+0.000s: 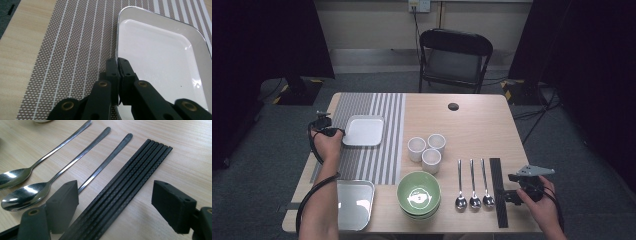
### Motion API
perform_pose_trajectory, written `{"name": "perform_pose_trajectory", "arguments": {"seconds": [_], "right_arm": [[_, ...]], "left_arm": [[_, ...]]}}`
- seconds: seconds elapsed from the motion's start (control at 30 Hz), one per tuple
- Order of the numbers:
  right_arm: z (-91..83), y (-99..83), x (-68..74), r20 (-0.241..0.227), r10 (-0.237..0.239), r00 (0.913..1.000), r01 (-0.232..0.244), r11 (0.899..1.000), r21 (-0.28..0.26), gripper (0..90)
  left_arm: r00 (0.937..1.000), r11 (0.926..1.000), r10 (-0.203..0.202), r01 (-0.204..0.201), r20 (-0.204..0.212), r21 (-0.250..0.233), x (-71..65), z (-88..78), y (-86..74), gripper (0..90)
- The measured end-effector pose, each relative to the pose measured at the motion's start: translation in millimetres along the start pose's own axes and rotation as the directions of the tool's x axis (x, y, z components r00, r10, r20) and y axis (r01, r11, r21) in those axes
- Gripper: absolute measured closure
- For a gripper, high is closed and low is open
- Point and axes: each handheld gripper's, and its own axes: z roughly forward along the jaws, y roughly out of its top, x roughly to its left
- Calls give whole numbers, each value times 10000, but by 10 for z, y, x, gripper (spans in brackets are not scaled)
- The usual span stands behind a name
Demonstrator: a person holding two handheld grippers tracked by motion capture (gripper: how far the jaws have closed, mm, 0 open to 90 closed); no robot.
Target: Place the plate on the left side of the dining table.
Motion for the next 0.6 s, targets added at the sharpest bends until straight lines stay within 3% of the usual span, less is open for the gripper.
{"name": "perform_pose_trajectory", "arguments": {"seconds": [0.27,0.33,0.6], "right_arm": [[-2,0,-3,-11,31,10000,-31,10000,3,210],[-6,-1,-8,2,-5,10000,5,10000,2,210],[-12,2,-13,28,-29,10000,29,10000,-16,210]], "left_arm": [[10000,9998,-44,46,63,-210,6,0,-11,871],[9999,9996,101,-104,-127,-248,6,-23,-16,828],[9996,9985,282,-277,99,-469,-38,-179,-31,726]]}}
